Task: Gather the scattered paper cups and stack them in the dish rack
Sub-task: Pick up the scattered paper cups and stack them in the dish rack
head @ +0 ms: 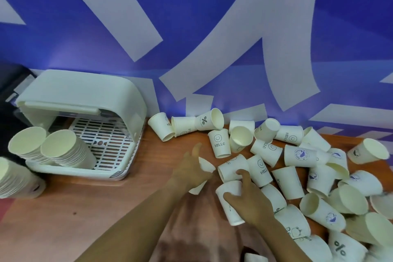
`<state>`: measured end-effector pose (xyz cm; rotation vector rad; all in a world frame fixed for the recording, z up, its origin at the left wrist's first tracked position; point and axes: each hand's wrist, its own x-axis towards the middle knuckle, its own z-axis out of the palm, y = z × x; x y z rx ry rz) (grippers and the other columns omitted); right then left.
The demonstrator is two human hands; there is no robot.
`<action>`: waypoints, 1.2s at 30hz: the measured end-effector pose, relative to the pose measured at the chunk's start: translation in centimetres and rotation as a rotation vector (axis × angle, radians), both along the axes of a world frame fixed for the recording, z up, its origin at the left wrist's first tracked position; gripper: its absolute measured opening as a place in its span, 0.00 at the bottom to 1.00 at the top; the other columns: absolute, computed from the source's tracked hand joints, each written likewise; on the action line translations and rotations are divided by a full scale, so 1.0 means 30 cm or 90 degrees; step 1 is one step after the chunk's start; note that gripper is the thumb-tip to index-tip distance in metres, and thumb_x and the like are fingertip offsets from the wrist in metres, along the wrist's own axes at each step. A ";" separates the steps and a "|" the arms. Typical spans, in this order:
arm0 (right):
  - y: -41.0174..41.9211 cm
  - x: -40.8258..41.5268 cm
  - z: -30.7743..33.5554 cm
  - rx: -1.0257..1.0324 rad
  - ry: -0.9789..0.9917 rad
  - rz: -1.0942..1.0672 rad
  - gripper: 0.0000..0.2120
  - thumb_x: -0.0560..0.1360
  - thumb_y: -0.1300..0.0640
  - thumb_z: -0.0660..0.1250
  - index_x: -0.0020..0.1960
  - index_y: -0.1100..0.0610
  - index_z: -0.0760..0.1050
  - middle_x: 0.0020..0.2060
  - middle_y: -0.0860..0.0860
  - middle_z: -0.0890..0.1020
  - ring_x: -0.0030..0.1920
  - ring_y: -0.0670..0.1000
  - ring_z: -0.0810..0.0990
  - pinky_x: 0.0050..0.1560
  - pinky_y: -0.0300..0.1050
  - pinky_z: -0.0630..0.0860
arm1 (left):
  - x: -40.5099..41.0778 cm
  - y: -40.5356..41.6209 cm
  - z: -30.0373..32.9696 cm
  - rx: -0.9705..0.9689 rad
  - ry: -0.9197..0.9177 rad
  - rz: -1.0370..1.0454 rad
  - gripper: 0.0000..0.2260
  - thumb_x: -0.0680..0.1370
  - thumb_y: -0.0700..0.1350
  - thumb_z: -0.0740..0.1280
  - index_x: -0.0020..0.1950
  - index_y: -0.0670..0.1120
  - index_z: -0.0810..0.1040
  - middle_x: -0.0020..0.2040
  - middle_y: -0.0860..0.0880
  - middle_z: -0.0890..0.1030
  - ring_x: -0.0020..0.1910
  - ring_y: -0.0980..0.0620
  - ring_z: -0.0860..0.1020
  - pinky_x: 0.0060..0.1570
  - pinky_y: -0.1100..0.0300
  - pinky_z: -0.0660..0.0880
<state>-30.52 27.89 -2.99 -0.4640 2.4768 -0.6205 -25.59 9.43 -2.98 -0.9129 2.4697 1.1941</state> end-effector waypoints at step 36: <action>-0.740 0.683 0.366 -0.089 0.108 0.157 0.31 0.63 0.48 0.72 0.63 0.46 0.66 0.58 0.46 0.69 0.56 0.49 0.74 0.54 0.50 0.75 | 0.992 -0.751 0.413 -0.159 0.167 0.045 0.38 0.67 0.53 0.75 0.73 0.53 0.62 0.67 0.50 0.63 0.67 0.47 0.61 0.64 0.54 0.64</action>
